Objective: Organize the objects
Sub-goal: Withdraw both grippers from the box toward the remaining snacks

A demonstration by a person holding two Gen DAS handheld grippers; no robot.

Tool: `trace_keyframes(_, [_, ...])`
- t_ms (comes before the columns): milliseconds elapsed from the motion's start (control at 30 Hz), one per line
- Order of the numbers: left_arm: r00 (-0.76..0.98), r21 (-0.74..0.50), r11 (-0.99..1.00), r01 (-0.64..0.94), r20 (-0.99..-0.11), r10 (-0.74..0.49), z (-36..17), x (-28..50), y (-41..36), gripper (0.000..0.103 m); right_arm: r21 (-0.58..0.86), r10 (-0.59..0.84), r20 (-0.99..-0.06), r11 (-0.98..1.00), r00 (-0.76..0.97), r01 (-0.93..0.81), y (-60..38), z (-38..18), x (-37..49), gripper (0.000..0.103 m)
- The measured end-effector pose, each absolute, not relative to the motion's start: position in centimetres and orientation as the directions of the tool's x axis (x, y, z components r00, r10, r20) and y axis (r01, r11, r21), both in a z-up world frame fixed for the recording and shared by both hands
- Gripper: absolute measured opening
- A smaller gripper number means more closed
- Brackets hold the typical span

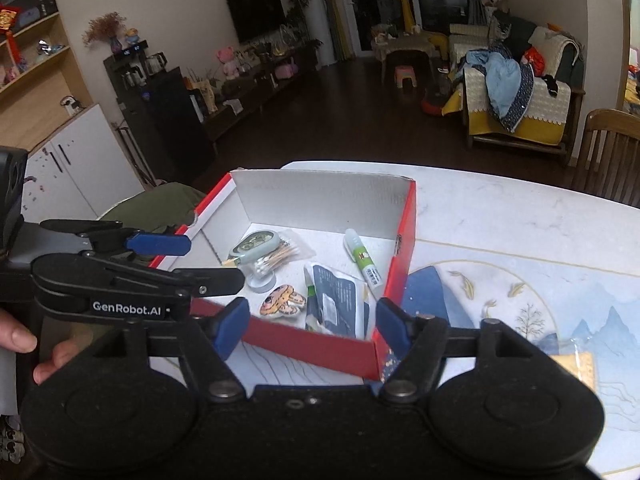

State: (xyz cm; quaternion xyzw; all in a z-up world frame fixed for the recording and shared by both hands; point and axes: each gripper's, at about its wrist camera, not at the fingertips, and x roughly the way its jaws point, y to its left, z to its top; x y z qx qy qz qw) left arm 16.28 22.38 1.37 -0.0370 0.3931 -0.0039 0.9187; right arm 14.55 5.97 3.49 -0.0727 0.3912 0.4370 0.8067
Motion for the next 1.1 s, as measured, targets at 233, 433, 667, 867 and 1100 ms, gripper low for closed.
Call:
trace_keyframes(233, [0.706,-0.073,0.997,-0.02,-0.707,-0.038,1.8,14.6,18.7,0.077,0.222,0.681,-0.656,0.588,0.327,-0.778,1.5,4.1,13.2,0.092])
trace_keyframes(433, [0.719,-0.082,0.997,-0.014,-0.694,-0.047,1.7,13.7,15.2,0.083,0.202,0.681,-0.629,0.61,0.375,-0.766,-3.4,4.6,13.2,0.101])
trace_keyframes(667, [0.72,-0.081,0.996,0.025,-0.69,-0.075,1.0,13.4,10.7,0.089,0.178,0.622,-0.646,0.687,0.443,-0.704,-9.8,3.4,15.0,0.101])
trace_keyframes(867, [0.715,-0.071,0.995,0.065,-0.693,-0.097,-0.3,13.7,6.7,0.103,0.206,0.579,-0.675,0.744,0.458,-0.636,-14.9,1.8,16.5,0.101])
trace_keyframes(1100, [0.679,-0.059,0.993,0.107,-0.724,-0.116,-3.3,14.2,2.1,0.103,0.212,0.534,-0.711,0.784,0.458,-0.584,-18.5,-0.6,17.6,0.101])
